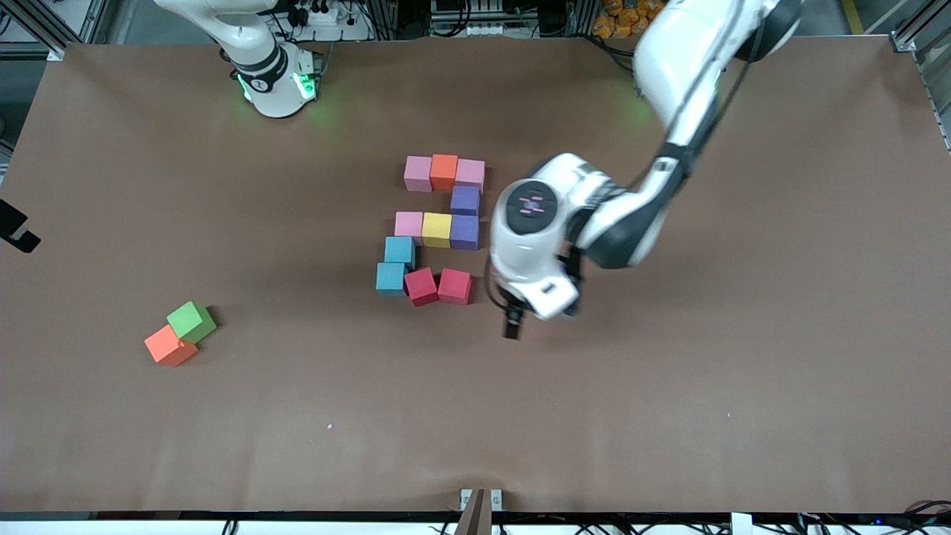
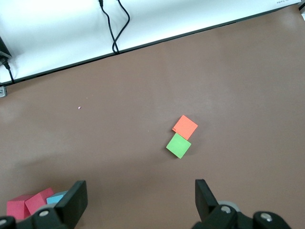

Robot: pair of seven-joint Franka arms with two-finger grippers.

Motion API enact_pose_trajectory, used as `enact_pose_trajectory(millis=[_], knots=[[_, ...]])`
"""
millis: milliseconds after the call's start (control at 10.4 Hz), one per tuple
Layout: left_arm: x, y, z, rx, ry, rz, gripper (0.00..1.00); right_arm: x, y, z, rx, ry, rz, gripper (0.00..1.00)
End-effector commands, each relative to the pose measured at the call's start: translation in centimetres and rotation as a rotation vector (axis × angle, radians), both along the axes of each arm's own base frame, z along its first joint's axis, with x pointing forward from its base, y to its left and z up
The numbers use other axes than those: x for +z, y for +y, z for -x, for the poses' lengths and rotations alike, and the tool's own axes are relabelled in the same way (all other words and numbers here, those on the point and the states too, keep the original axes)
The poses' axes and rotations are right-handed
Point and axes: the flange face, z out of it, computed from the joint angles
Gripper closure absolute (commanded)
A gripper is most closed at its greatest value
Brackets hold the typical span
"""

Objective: Form number 2 with 11 blocks

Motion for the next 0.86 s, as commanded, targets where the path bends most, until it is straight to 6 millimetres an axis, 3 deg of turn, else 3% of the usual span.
enact_pose_trajectory(millis=[0, 192, 383, 575, 766], knots=[[4.3, 7.8, -3.1, 0.004, -0.01, 0.016, 0.0, 0.2, 0.2, -0.2, -0.002, -0.006, -0.003, 0.0], [6.5, 13.5, -5.4, -0.015, -0.043, 0.008, 0.0, 0.2, 0.2, -0.2, -0.002, -0.006, -0.003, 0.0], [8.2, 18.1, -6.5, -0.043, -0.042, -0.009, 0.0, 0.2, 0.2, -0.2, -0.002, -0.006, -0.003, 0.0], [9.4, 22.0, -6.6, -0.09, -0.001, -0.003, 0.0, 0.1, 0.2, -0.2, -0.002, -0.004, -0.003, 0.0], [11.1, 25.5, -5.2, -0.165, 0.046, 0.011, 0.0, 0.1, 0.2, -0.2, -0.002, -0.006, -0.003, 0.0]])
